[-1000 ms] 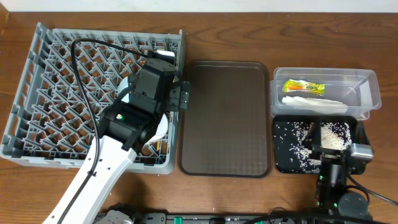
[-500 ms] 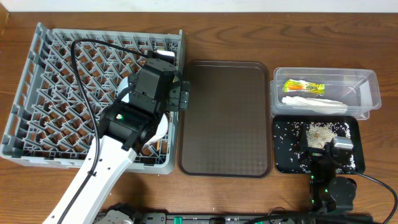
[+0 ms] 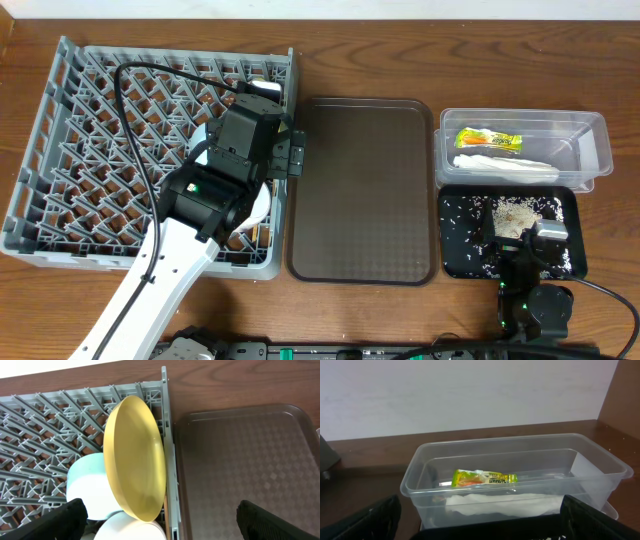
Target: Sort waste into correct bins and load items into the dishwasher
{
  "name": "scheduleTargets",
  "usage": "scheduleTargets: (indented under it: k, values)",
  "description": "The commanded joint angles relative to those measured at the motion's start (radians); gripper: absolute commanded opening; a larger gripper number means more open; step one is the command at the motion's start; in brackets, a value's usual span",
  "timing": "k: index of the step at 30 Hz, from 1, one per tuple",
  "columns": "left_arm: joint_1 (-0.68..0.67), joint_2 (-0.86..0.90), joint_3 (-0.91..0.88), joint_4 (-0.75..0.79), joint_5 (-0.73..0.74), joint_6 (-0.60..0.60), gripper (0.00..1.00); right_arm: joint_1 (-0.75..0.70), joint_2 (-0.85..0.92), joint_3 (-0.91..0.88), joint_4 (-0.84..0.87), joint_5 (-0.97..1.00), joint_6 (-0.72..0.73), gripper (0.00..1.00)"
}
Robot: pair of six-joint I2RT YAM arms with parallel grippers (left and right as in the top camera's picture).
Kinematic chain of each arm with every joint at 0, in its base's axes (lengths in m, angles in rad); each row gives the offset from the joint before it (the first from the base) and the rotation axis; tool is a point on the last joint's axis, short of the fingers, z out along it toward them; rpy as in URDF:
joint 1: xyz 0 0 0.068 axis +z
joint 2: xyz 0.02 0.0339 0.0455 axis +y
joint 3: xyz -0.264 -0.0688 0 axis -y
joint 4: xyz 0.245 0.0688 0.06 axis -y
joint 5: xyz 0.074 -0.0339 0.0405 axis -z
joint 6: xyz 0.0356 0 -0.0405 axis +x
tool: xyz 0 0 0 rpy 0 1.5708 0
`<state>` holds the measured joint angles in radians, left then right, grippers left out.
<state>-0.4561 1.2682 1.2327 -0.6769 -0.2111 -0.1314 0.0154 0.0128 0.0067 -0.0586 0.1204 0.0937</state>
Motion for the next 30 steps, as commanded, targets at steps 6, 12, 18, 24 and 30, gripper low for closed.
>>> scheduleTargets:
  k: [6, 12, 18, 24, 30]
  values:
    - [0.008, -0.078, 0.007, -0.073, -0.021, -0.001, 0.98, -0.006, -0.002, -0.001, -0.005, -0.005, -0.016, 0.99]
    - [0.136, -0.288, -0.029, -0.085, 0.078, -0.006, 0.98, -0.006, -0.002, -0.001, -0.005, -0.005, -0.016, 0.99]
    - [0.365, -0.57, -0.17, -0.085, 0.248, -0.015, 0.98, -0.006, -0.002, -0.001, -0.005, -0.005, -0.016, 0.99]
    - [0.447, -0.906, -0.425, -0.053, 0.249, -0.111, 0.98, -0.006, -0.002, -0.001, -0.005, -0.005, -0.016, 0.99]
    - [0.449, -1.107, -0.717, 0.295, 0.249, -0.259, 0.98, -0.006, -0.002, -0.001, -0.005, -0.005, -0.016, 0.99]
